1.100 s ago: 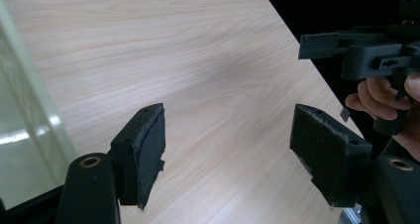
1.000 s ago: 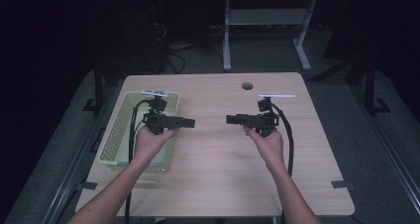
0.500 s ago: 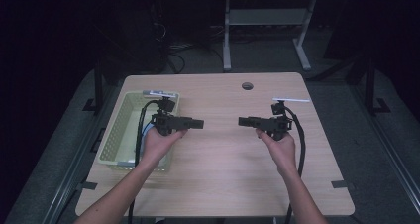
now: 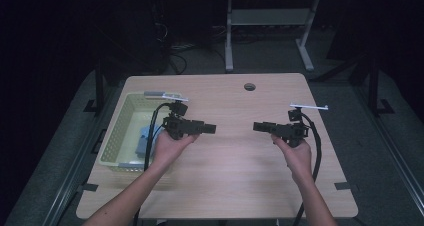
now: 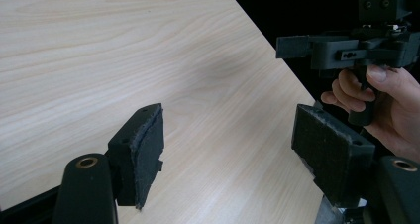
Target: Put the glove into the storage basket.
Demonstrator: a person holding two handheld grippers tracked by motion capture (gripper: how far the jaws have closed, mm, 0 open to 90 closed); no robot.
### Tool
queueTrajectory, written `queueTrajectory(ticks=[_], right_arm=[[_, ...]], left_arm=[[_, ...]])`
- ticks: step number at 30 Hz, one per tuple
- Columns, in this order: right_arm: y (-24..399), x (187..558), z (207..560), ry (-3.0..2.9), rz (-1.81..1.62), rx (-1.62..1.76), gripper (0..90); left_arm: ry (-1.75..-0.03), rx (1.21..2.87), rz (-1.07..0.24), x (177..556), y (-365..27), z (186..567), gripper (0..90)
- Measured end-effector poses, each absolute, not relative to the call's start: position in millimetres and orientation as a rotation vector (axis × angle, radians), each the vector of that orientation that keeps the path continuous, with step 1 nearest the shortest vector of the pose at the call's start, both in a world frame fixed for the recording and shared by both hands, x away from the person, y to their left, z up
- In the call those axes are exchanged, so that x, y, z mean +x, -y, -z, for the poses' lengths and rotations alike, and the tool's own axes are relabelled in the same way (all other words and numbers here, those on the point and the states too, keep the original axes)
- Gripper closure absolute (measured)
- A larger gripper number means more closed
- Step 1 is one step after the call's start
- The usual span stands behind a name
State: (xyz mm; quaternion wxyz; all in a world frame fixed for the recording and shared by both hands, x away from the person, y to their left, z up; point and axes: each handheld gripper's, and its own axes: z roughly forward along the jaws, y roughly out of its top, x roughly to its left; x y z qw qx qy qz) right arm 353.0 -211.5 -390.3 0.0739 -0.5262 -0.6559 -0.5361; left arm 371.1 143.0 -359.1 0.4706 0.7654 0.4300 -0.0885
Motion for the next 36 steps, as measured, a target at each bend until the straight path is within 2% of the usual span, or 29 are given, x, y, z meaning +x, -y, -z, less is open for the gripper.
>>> queueTrajectory(ticks=[36], right_arm=[[283.2,322.9,416.9,1.914,1.585,-1.749,31.4]], left_arm=[[-0.960,1.932,0.306,355.8,-86.6,387.5,27.7]])
